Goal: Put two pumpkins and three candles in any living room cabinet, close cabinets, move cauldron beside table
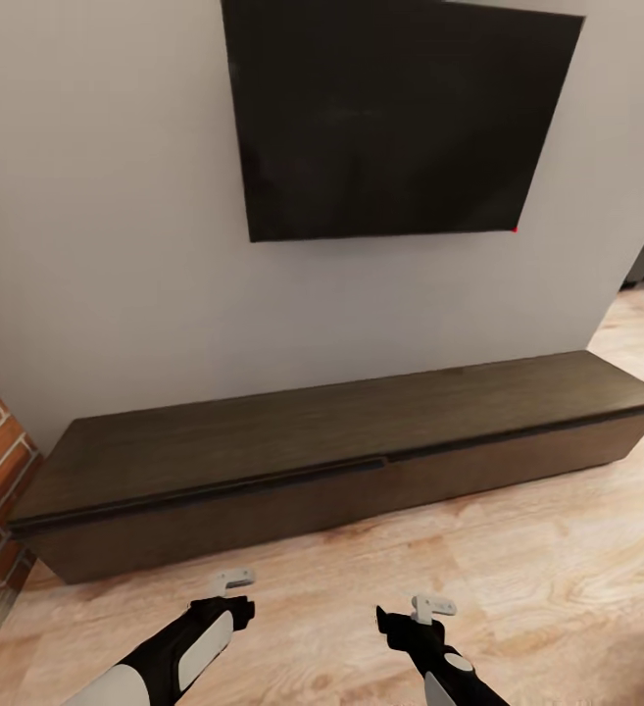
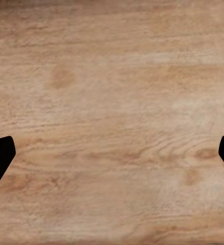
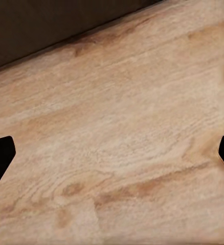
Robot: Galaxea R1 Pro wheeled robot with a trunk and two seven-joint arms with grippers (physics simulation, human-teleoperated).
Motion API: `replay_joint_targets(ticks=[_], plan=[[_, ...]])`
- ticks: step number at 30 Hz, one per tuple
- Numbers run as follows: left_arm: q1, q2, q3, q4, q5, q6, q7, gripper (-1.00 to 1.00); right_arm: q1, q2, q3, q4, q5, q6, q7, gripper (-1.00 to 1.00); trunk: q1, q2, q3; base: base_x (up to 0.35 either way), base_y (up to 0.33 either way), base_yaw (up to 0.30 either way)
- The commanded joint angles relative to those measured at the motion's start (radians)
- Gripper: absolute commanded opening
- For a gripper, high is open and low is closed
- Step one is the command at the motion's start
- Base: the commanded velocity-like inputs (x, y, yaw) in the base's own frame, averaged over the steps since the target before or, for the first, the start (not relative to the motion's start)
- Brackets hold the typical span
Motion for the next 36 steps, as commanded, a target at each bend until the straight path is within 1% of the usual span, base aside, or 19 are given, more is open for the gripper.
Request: replay_joint_targets(ticks=[1,9,12,18,29,36], plan=[[-0.001,-0.002,-0.008,-0.003,0.007,0.002,0.009,1.0,-0.001,0.0,0.008,0.001,-0.01,-0.006,-0.006,1.0,-0.004,0.007,0.002,-0.001,0.0,-0.281],[-0.001,-0.016,-0.008,0.018,0.006,0.001,0.009,1.0,-0.001,0.0,0.008,0.007,-0.01,-0.006,-0.006,1.0,-0.035,0.063,0.027,0.0,0.0,-0.281],[-0.001,-0.017,-0.008,0.023,0.006,0.0,0.009,1.0,-0.001,0.0,0.008,0.013,-0.01,-0.006,-0.006,1.0,-0.046,0.084,0.037,0.0,0.0,-0.281],[-0.001,-0.018,-0.008,0.024,0.006,-0.032,0.009,1.0,-0.001,0.0,0.008,0.022,-0.01,-0.006,-0.006,1.0,-0.069,0.126,0.056,0.0,0.0,-0.281],[-0.001,-0.019,-0.008,0.025,0.006,-0.038,0.009,1.0,-0.001,0.0,0.007,0.034,-0.011,-0.008,-0.006,1.0,-0.111,0.203,0.09,0.0,0.0,-0.281],[-0.001,-0.019,-0.008,0.026,0.006,-0.04,0.009,1.0,-0.001,0.0,0.007,0.036,-0.011,-0.008,-0.006,1.0,-0.111,0.203,0.09,0.0,0.0,-0.281]])
